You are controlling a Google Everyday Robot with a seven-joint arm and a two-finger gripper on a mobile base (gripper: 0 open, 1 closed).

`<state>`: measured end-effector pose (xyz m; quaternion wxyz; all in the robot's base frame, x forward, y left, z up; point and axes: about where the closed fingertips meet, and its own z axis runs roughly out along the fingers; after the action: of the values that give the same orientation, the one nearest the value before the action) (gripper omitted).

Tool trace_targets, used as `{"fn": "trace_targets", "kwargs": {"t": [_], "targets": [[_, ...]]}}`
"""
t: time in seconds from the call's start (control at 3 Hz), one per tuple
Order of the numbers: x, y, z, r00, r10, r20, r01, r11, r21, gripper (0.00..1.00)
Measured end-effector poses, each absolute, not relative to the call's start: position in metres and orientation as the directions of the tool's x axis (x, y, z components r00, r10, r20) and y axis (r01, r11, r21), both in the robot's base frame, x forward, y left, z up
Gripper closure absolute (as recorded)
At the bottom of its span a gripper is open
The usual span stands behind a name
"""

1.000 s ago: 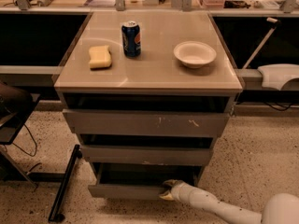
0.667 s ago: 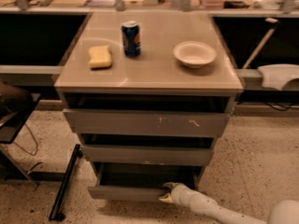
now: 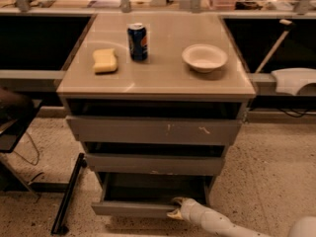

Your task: Open bottom drawer

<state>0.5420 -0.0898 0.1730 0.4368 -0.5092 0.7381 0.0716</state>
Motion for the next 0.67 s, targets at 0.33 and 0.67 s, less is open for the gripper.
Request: {"fn": "trace_targets", "kwargs": {"t": [0.33, 0.67], "targets": [[0.54, -0.091, 0.178, -0.1, -0.689, -0.718, -0.814, 0.471, -0.339, 1.0], [0.526, -0.093, 0.173, -0.112, -0.68, -0.725, -0.81, 0.485, -0.329, 1.0]]}}
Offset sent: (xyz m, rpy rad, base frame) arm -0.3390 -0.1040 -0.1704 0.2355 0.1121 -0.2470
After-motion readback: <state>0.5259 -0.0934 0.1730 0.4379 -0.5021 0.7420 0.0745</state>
